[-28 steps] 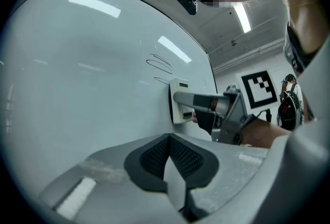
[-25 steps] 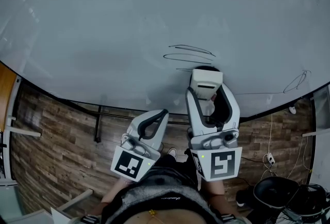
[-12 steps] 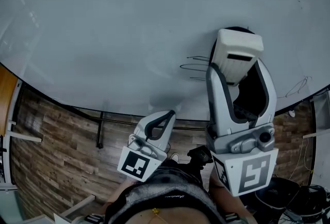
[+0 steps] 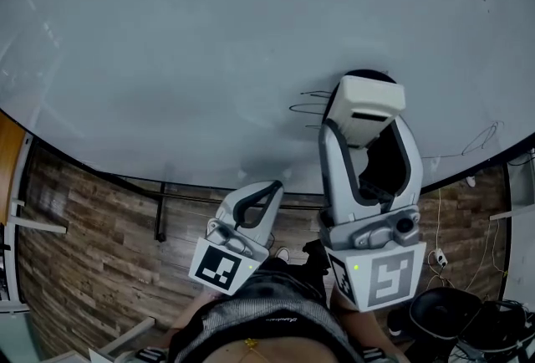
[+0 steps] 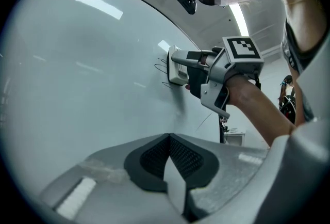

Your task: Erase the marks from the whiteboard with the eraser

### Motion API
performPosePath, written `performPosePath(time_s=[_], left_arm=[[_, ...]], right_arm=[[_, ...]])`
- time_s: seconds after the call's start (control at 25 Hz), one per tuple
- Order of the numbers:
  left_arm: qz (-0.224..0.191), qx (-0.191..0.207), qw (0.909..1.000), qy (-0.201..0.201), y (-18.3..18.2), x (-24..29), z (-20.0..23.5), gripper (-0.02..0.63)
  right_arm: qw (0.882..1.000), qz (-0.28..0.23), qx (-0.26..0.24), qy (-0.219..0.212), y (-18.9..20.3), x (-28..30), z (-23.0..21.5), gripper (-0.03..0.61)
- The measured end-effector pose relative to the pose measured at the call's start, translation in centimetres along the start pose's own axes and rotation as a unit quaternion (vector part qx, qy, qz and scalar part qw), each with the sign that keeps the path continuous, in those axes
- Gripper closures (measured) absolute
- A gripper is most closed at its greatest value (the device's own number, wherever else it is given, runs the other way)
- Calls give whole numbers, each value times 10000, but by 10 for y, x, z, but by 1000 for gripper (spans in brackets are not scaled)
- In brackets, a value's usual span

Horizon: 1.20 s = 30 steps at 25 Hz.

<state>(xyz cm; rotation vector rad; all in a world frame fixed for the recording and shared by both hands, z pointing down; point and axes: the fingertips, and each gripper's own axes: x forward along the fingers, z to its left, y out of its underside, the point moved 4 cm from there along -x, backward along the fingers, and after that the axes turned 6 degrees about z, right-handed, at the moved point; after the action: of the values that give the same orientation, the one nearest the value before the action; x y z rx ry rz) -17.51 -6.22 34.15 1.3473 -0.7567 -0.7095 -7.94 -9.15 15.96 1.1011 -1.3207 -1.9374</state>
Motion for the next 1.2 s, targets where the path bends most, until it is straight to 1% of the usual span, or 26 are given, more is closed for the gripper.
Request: performPosePath(time_s=[0.2, 0.44, 0.68, 1.0, 1.12, 1.2], left_arm=[[104, 8, 9999, 93, 3, 4, -3, 615], [199, -22, 9997, 163, 9, 4, -9, 615], [247, -30, 9996, 111, 14, -3, -8, 615], [297, -81, 9995, 20, 19, -16, -3, 615], [278, -83, 9996, 41, 20, -15, 2, 615], [244, -89, 9996, 74, 20, -17, 4, 615]], right_arm=[[9992, 370, 159, -50, 35, -9, 6, 333], [9963, 847, 130, -15, 79, -23, 17, 333], [9929, 1186, 57, 60, 114, -33, 30, 333], [9900, 1403, -37, 174, 106, -29, 33, 334], [9903, 1367, -137, 185, 96, -21, 34, 334], [9918, 1249, -206, 163, 83, -14, 37, 333]])
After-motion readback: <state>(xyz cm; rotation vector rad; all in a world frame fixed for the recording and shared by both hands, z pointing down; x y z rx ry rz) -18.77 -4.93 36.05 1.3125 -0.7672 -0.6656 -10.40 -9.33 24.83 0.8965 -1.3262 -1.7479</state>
